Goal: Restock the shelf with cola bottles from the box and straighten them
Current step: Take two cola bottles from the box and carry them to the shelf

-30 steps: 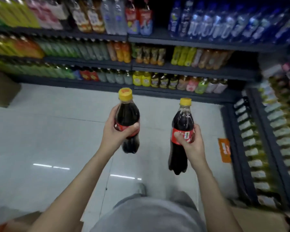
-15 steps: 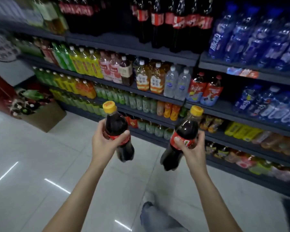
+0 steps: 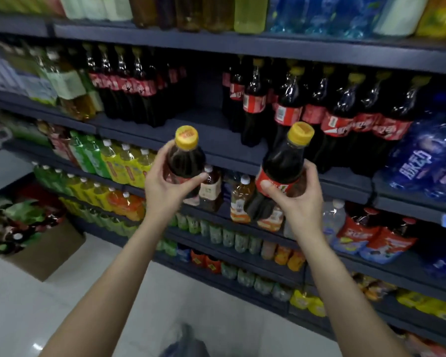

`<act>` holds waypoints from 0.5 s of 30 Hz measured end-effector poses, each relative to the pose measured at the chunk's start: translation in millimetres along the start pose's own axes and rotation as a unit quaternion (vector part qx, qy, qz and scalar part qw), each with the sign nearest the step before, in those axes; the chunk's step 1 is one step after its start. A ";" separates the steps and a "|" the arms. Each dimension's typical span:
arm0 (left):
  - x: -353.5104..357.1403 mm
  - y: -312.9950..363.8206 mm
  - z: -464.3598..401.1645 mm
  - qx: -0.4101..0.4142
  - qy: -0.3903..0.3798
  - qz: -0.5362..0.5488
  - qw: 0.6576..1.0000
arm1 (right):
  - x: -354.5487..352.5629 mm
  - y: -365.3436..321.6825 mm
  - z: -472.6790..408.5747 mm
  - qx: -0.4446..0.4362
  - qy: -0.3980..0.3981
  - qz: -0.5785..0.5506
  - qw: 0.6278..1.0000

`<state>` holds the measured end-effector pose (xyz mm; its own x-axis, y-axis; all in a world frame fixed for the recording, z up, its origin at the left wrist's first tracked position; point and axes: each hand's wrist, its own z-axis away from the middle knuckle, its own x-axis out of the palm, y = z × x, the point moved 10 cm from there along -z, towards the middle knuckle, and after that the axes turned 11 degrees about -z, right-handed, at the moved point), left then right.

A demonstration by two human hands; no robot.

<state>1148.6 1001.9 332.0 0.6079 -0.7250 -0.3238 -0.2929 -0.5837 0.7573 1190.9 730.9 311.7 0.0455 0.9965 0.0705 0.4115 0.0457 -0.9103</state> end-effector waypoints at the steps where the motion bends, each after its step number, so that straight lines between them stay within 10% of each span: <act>1: 6.4 -9.7 -22.5 0.016 -0.006 0.006 1.000 | 17.9 3.0 -15.0 -0.014 0.006 -0.001 1.000; 15: 104.6 -145.0 -288.5 0.072 -0.102 0.118 0.985 | 191.4 69.8 -178.4 -0.122 0.183 0.097 0.971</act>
<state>1467.6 1116.1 351.9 0.3537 -0.8965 -0.2667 -0.5182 -0.4252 0.7421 1390.6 912.3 334.4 0.4452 0.8911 0.0884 0.5637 -0.2022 -0.8009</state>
